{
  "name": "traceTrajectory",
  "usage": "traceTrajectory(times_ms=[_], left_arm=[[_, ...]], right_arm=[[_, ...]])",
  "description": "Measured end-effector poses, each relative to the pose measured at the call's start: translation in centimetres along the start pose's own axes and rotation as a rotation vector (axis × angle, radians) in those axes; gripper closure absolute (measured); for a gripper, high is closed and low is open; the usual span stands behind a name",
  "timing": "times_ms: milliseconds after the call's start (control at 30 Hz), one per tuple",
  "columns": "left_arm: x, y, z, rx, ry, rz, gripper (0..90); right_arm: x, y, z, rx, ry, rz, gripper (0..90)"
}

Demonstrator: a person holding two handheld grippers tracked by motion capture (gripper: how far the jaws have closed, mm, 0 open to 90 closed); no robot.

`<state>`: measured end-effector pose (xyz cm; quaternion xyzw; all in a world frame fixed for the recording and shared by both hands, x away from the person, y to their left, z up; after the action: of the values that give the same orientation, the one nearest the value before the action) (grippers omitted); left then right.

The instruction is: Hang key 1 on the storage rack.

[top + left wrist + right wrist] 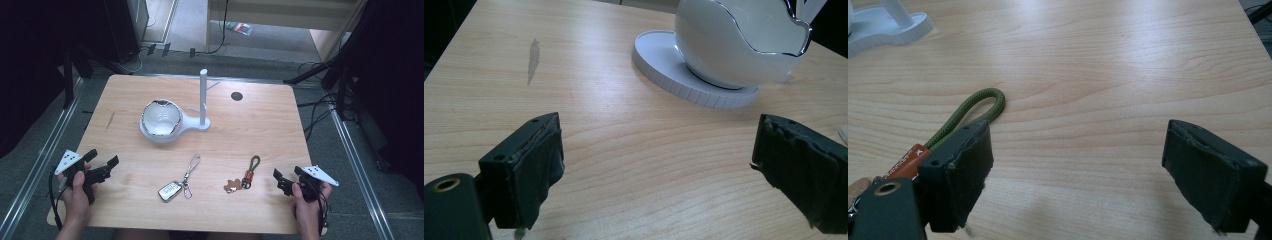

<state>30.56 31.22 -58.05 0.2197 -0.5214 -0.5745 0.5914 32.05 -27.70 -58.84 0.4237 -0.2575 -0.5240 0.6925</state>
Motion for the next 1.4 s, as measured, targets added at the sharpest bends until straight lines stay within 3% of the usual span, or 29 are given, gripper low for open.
traceTrajectory(times_ms=[600,733,867,1067,1133,1300,1400], left_arm=[[0.0,0.0,-0.2,-0.010,0.004,-0.004,6.9],[0.0,0.0,-0.2,-0.010,0.005,-0.003,6.9],[0.0,0.0,-0.3,-0.010,0.004,-0.001,6.9],[0.0,0.0,-0.3,-0.015,0.005,-0.002,6.9],[0.0,0.0,-0.3,-0.014,0.005,-0.004,6.9],[-0.1,0.0,-0.3,-0.012,0.005,-0.004,6.9],[-0.1,0.0,-0.3,-0.009,0.004,-0.003,6.9]], right_arm=[[0.1,0.0,-0.1,-0.006,-0.013,-0.009,16.3],[-0.1,0.0,-0.1,-0.013,-0.019,0.008,16.4],[-0.2,-0.1,-0.1,-0.021,-0.017,0.027,19.3],[-0.2,0.0,0.0,-0.048,-0.015,0.018,23.5],[-0.5,0.1,0.0,-0.047,0.018,-0.006,27.6],[-2.0,0.9,0.2,-0.075,0.042,0.026,29.2],[-3.0,1.3,0.1,-0.121,0.055,0.021,29.2]])
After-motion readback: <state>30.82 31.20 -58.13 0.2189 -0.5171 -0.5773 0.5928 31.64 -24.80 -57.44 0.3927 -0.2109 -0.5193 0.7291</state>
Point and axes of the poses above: each handheld gripper's, and its own axes: z roughly backward along the jaws, y roughly out of its top, x roughly to its right, the point moved 8 cm from there along -z, roughly forward along the jaws, and after that the axes turned 8 degrees about z, right-handed, at the moved point
